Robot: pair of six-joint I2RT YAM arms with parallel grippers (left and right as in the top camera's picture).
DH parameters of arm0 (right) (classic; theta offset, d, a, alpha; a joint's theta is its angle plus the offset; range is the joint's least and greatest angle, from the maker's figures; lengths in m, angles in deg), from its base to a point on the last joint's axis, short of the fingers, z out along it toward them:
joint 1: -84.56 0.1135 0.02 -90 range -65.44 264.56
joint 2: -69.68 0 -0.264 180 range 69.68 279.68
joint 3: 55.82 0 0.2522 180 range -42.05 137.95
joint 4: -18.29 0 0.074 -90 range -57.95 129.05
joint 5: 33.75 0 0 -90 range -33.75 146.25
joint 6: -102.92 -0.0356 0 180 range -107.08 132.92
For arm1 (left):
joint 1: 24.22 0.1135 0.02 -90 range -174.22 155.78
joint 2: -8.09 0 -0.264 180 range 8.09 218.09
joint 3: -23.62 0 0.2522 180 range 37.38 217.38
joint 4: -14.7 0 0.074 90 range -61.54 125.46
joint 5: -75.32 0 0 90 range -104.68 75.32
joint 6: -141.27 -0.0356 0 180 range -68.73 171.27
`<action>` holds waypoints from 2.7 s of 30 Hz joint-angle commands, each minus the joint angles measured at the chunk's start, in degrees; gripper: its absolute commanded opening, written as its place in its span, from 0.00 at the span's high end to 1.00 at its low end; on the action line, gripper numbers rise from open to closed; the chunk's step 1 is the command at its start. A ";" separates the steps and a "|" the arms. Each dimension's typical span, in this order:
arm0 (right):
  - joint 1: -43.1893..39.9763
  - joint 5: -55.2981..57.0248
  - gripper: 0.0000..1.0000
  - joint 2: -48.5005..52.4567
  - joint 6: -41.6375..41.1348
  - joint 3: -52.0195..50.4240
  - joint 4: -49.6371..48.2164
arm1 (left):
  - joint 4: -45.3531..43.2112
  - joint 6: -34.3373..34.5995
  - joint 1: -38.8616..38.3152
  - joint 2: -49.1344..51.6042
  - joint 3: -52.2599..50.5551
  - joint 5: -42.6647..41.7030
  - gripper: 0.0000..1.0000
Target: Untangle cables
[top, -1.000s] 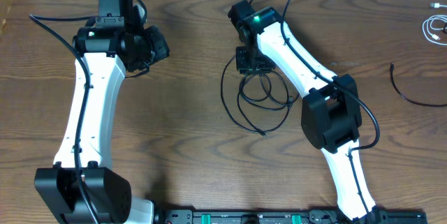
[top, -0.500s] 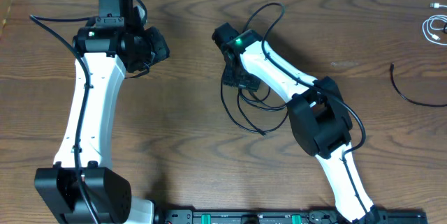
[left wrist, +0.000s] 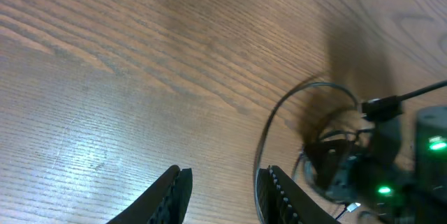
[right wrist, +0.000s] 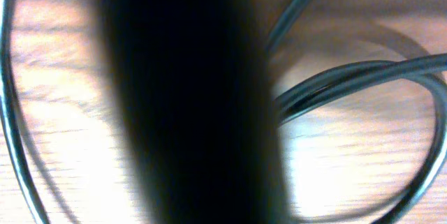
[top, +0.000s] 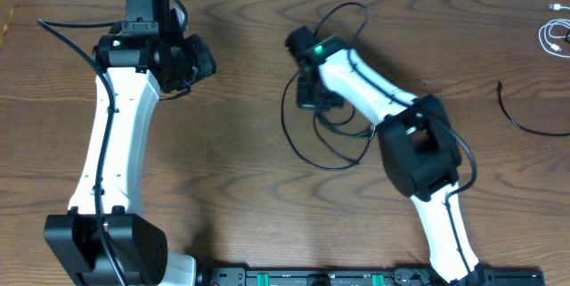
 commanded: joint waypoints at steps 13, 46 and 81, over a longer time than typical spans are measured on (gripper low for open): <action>-39.85 -4.15 0.99 -39.08 20.90 6.12 6.78 | -0.94 -0.09 0.15 -0.04 -0.15 0.59 0.63; -72.48 17.07 0.99 -16.06 7.10 7.72 10.16 | -1.14 -0.09 0.15 -0.04 -0.15 0.57 0.63; -67.23 -30.64 0.02 -32.70 39.10 11.23 8.39 | -2.27 -6.88 0.15 -1.01 0.44 0.57 0.64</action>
